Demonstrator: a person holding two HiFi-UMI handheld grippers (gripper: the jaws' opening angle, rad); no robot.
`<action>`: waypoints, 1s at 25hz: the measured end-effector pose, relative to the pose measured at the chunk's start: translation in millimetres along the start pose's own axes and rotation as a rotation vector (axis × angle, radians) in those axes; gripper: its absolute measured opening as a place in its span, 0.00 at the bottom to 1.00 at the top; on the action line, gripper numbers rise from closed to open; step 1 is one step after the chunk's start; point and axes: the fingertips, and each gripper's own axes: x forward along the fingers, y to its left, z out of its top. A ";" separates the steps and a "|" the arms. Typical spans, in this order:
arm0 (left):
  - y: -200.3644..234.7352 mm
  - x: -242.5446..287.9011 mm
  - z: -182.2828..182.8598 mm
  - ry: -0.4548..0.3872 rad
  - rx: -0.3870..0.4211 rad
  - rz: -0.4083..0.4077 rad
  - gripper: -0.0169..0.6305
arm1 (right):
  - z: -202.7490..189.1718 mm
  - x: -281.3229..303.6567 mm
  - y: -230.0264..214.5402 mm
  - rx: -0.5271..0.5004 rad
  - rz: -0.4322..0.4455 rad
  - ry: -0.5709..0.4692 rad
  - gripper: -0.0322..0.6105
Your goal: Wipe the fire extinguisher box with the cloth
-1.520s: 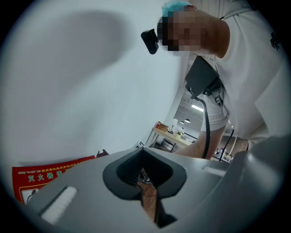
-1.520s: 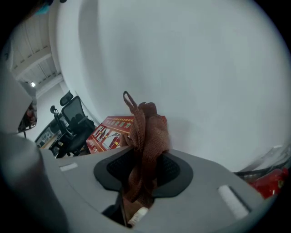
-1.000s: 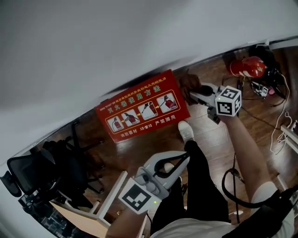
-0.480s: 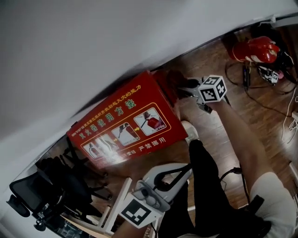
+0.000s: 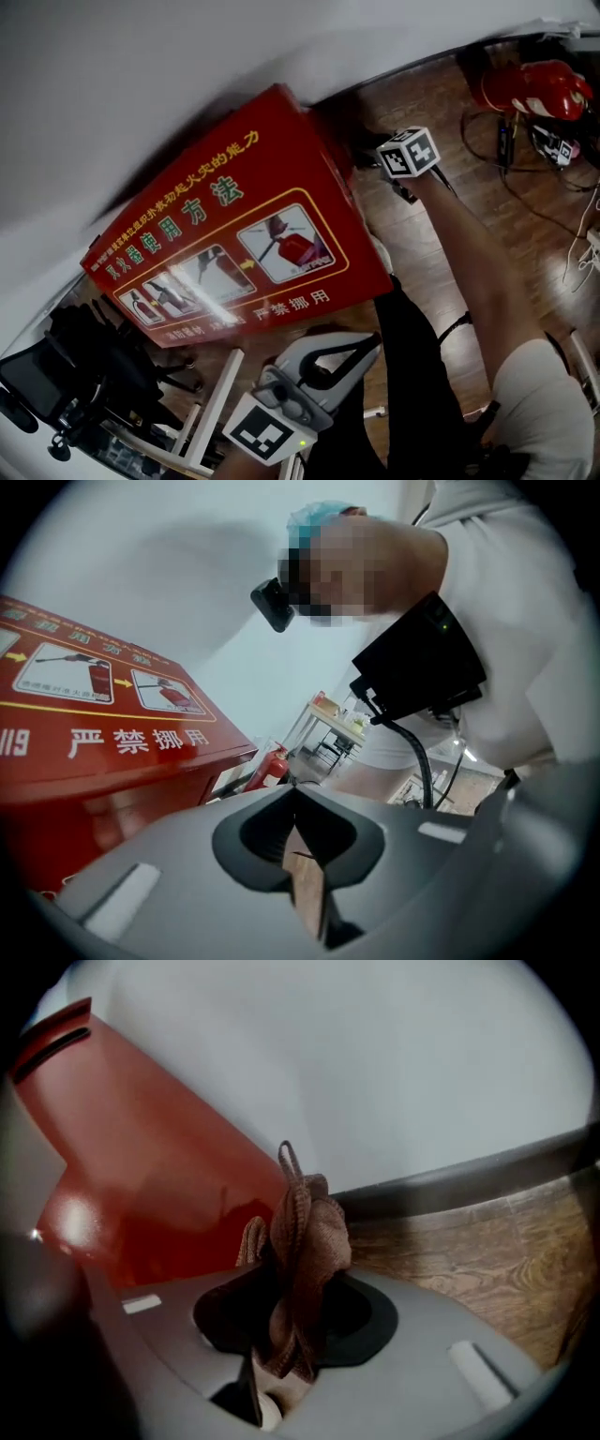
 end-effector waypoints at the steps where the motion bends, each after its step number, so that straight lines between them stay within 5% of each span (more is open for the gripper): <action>1: -0.9 -3.2 0.0 -0.003 0.002 0.008 0.03 | 1.1 -7.8 4.4 -0.019 -0.009 -0.001 0.24; 7: -13.0 -38.9 14.6 -0.038 0.028 0.056 0.03 | 7.9 -101.2 73.0 -0.166 -0.043 -0.063 0.24; 15: -44.7 -103.1 32.5 -0.179 0.105 0.149 0.03 | 0.0 -218.4 221.3 -0.418 -0.065 -0.100 0.24; 20: -70.7 -148.1 29.2 -0.242 0.133 0.195 0.03 | 2.8 -239.9 304.2 -0.533 -0.063 -0.148 0.24; 25: -77.4 -180.4 8.4 -0.275 0.127 0.239 0.03 | 15.6 -207.2 311.3 -0.552 -0.084 -0.177 0.24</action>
